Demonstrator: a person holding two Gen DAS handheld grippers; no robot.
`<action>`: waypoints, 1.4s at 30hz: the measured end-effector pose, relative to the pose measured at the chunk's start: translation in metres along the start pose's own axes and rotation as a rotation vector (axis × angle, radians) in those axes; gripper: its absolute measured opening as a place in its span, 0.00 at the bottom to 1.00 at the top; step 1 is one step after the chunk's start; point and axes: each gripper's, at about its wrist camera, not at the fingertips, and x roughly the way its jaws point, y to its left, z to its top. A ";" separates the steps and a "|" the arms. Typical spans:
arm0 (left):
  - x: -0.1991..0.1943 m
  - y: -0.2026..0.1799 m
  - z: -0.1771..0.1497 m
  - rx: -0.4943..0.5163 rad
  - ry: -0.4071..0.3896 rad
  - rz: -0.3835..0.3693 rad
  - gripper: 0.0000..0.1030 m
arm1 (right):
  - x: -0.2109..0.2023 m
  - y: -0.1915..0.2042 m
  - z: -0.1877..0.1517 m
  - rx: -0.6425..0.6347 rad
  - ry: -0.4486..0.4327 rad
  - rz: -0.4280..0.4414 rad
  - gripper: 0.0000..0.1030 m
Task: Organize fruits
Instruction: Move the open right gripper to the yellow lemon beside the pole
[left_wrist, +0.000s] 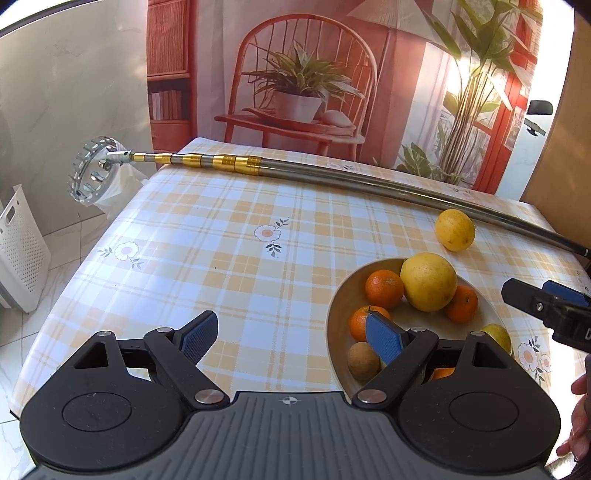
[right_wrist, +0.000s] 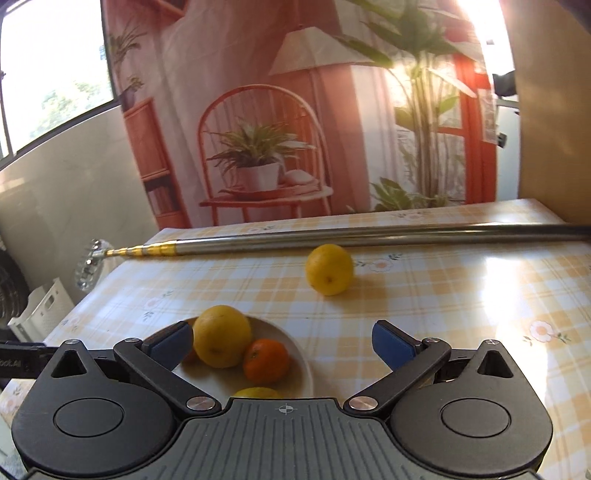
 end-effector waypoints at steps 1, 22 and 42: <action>0.000 0.000 0.000 0.001 -0.003 -0.003 0.86 | 0.000 -0.005 0.000 0.021 -0.004 -0.016 1.00; 0.007 0.012 0.056 -0.054 -0.106 -0.010 0.87 | 0.059 -0.039 0.055 -0.130 -0.140 0.004 1.00; 0.033 0.010 0.057 -0.118 -0.057 0.110 0.87 | 0.168 -0.050 0.049 -0.153 -0.009 0.083 0.74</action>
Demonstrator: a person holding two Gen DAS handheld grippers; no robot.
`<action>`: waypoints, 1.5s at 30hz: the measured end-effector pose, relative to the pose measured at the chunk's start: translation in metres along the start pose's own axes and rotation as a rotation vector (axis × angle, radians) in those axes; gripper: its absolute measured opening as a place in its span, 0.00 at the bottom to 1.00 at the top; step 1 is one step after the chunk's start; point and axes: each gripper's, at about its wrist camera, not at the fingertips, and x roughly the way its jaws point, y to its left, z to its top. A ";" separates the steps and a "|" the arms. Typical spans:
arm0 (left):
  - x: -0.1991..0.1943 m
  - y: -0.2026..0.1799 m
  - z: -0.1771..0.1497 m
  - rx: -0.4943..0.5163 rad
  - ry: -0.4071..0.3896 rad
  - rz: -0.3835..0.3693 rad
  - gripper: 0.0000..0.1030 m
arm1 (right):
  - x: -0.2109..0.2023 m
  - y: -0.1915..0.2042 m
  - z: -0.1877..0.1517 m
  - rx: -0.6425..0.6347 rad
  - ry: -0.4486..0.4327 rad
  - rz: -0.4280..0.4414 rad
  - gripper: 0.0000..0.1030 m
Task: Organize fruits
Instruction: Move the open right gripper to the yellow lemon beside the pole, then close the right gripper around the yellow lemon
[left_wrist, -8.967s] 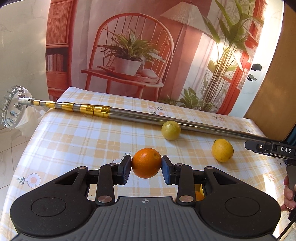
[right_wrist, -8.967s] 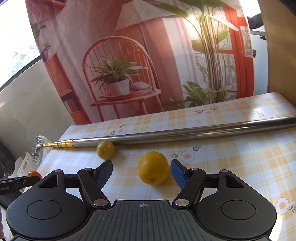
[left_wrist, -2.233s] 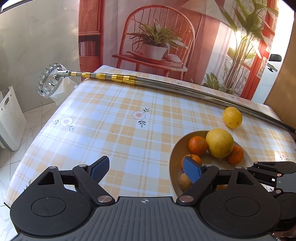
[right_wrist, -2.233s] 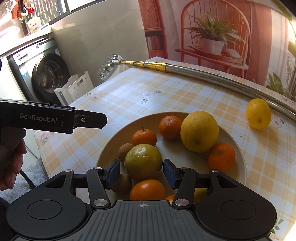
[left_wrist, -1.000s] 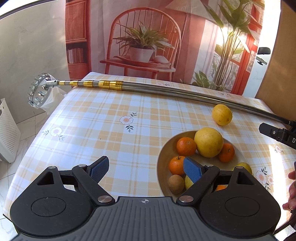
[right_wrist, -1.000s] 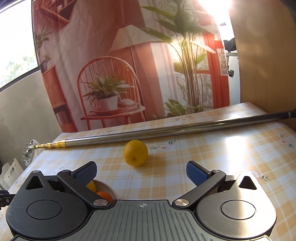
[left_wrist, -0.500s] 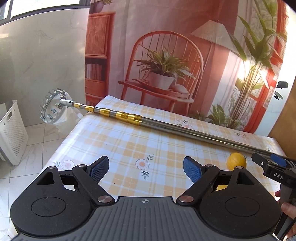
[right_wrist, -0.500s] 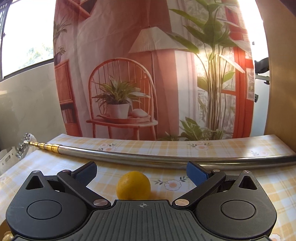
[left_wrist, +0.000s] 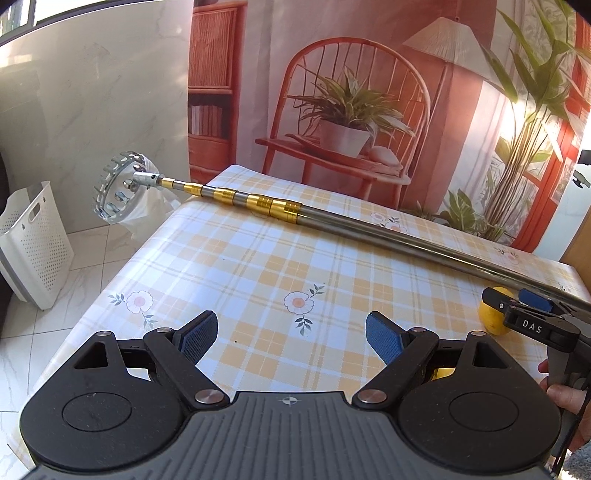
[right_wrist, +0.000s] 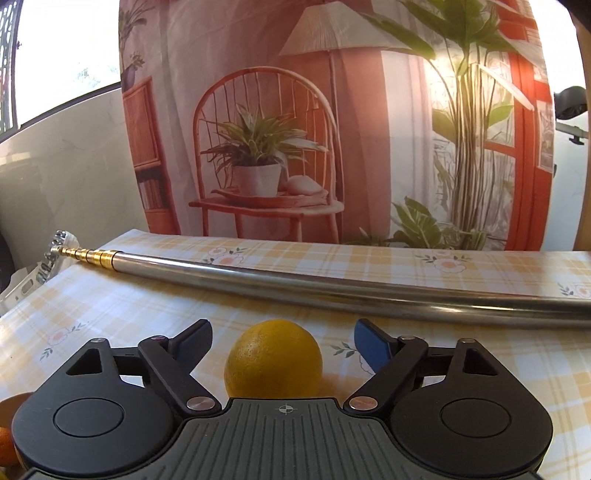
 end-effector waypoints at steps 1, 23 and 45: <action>0.001 -0.001 -0.001 0.003 0.002 0.000 0.86 | 0.000 -0.001 0.000 0.009 0.002 0.013 0.74; 0.015 -0.010 -0.015 0.030 0.068 0.001 0.87 | 0.006 -0.010 -0.005 0.063 0.078 0.071 0.57; 0.007 -0.015 -0.022 0.056 0.063 -0.018 0.87 | -0.006 -0.018 -0.008 0.111 0.027 0.052 0.49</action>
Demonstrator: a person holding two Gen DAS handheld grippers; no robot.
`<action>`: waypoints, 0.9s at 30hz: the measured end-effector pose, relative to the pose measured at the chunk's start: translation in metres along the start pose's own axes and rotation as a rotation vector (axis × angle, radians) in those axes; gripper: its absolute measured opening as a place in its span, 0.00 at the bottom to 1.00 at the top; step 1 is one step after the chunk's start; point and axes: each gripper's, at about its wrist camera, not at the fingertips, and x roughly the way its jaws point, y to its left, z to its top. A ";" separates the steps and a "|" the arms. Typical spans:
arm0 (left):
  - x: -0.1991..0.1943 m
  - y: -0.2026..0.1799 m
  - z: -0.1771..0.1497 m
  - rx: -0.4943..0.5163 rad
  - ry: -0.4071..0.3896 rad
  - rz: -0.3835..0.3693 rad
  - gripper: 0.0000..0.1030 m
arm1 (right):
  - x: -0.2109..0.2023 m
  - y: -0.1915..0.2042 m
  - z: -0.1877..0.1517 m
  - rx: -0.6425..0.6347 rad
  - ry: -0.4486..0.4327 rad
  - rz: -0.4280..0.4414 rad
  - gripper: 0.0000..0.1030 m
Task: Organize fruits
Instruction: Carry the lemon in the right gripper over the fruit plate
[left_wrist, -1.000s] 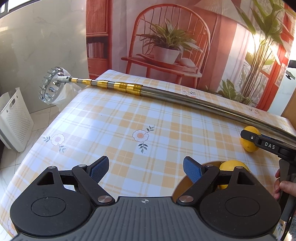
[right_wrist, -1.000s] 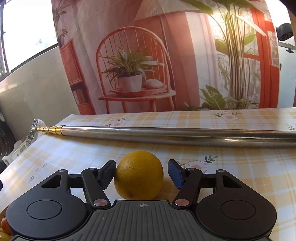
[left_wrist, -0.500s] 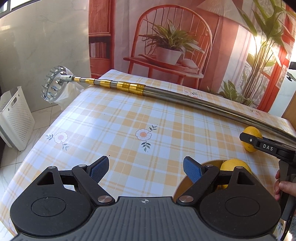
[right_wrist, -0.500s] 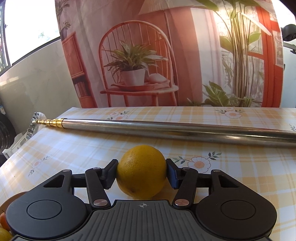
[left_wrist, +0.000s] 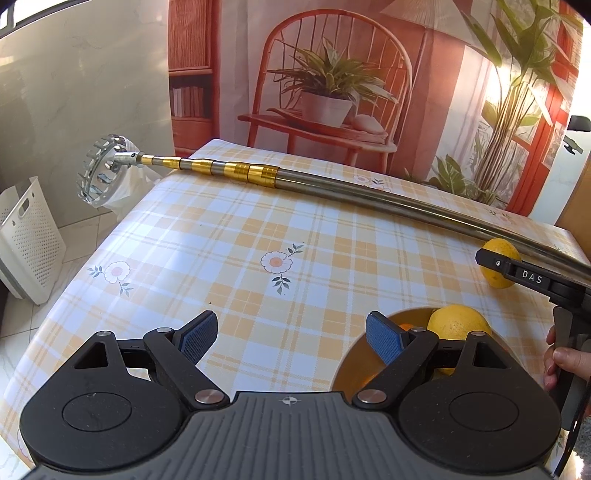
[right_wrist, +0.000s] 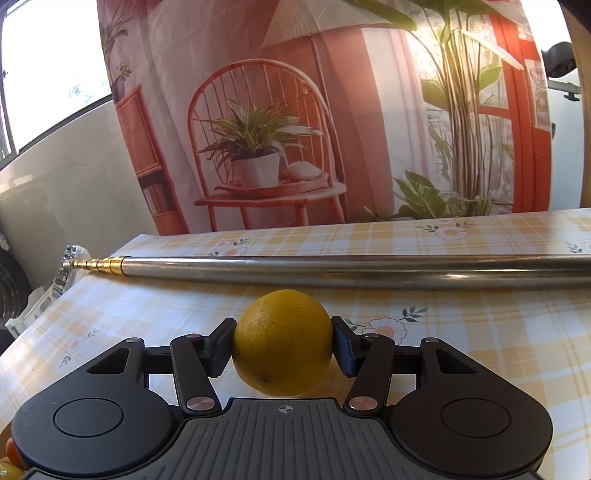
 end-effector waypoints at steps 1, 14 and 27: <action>-0.001 0.001 0.000 -0.003 -0.001 -0.001 0.87 | -0.002 -0.001 -0.001 0.006 -0.003 -0.001 0.49; -0.009 0.008 -0.003 -0.034 -0.005 -0.025 0.87 | -0.061 0.023 -0.017 0.044 -0.007 -0.002 0.49; -0.021 0.006 -0.007 -0.025 -0.020 -0.045 0.86 | -0.108 0.088 -0.039 -0.067 0.026 0.126 0.49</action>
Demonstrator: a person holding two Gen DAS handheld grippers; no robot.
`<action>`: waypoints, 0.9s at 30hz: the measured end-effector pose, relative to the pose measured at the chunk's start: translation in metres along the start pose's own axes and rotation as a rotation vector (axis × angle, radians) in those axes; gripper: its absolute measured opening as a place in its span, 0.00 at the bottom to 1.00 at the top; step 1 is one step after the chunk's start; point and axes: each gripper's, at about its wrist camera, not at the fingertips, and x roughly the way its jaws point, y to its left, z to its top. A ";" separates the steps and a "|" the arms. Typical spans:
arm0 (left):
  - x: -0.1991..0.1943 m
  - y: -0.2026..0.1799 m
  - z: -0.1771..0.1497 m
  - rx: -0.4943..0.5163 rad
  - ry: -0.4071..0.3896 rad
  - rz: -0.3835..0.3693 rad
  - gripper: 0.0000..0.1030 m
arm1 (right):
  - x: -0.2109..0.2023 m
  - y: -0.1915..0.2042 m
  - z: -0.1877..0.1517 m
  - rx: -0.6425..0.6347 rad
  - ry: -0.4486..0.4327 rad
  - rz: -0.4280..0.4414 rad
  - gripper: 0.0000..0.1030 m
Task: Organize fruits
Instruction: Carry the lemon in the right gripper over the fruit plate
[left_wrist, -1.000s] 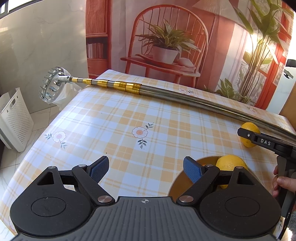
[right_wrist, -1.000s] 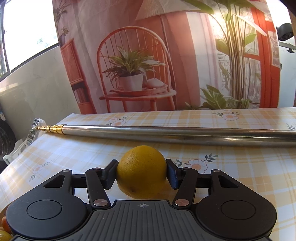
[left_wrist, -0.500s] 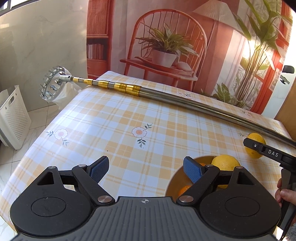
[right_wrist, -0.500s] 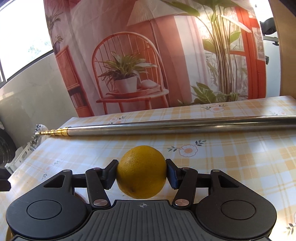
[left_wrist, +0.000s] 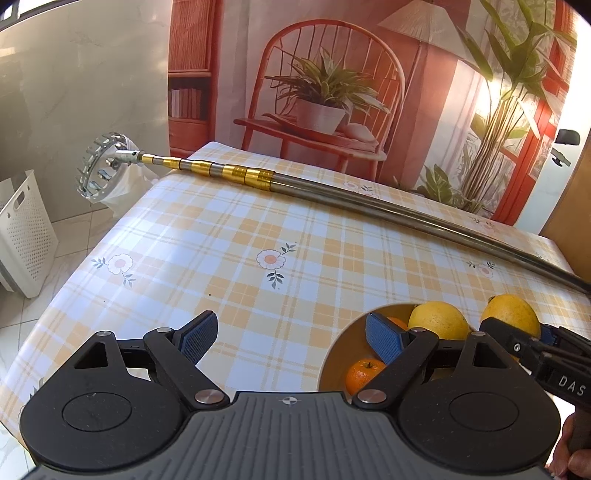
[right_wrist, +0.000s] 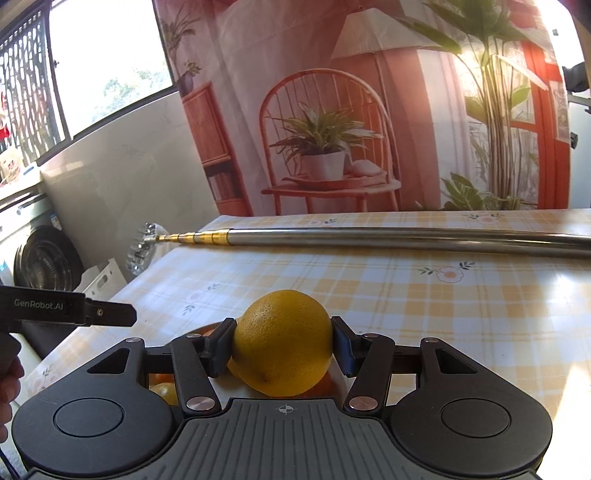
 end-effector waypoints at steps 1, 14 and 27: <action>-0.002 0.000 -0.001 0.004 -0.004 0.000 0.87 | -0.002 0.006 -0.002 -0.015 0.002 0.005 0.49; -0.017 -0.003 -0.007 0.019 -0.016 -0.021 0.87 | -0.007 0.040 -0.015 -0.103 0.078 0.033 0.49; -0.014 -0.001 -0.008 0.016 0.005 -0.030 0.86 | 0.003 0.044 -0.019 -0.120 0.147 0.040 0.49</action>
